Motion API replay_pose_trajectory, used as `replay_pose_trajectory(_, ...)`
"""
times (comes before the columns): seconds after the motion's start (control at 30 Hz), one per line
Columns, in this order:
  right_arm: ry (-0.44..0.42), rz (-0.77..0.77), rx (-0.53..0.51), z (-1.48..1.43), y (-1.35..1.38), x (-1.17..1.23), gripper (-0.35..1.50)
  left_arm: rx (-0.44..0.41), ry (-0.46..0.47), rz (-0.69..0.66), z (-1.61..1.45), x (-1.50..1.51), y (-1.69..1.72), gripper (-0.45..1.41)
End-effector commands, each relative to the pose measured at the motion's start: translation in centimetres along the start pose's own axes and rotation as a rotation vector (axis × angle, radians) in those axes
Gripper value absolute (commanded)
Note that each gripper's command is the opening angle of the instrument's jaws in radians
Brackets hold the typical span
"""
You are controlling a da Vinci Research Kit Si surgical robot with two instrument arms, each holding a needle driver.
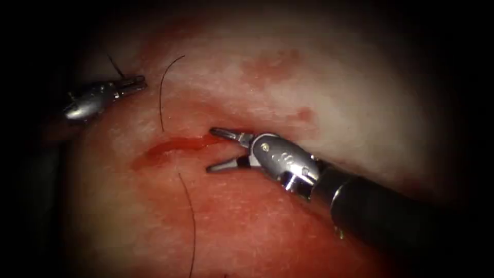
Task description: Wound Closure
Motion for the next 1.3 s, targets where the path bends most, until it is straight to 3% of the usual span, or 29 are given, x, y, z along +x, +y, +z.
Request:
replay_pose_trajectory(0.03, 0.002, -0.002, 0.001, 0.1, 0.02, -0.02, 1.2, 0.004, -0.001, -0.001, 0.07, 0.0, 0.02, -0.06)
replay_pose_trajectory(0.27, 0.002, -0.002, 0.0, 0.11, 0.02, -0.03, 1.21, 0.005, 0.006, -0.03, -0.02, 0.31, 0.18, 0.27)
replay_pose_trajectory(0.5, 0.003, -0.003, 0.0, 0.1, 0.02, -0.03, 1.23, 0.031, 0.024, -0.056, -0.37, 0.76, 0.29, 0.51)
replay_pose_trajectory(0.73, 0.003, -0.003, 0.002, 0.08, 0.01, -0.03, 1.23, 0.038, 0.014, 0.002, -0.73, 0.92, 0.38, 0.51)
replay_pose_trajectory(0.9, 0.003, -0.004, 0.003, 0.06, 0.01, -0.04, 1.23, 0.011, 0.037, 0.082, -0.88, 0.92, 0.64, 0.37)
replay_pose_trajectory(1.0, 0.003, -0.004, 0.005, 0.05, 0.01, -0.04, 1.23, -0.039, 0.054, 0.135, -0.92, 0.93, 0.88, 0.34)
replay_pose_trajectory(1.07, 0.003, -0.004, 0.007, 0.02, 0.02, -0.05, 1.21, -0.113, 0.062, 0.212, -0.93, 0.98, 1.21, 0.29)
replay_pose_trajectory(1.3, 0.004, -0.004, 0.008, 0.0, 0.02, -0.04, 1.21, -0.197, 0.014, 0.385, -0.84, 1.06, 1.82, 0.24)
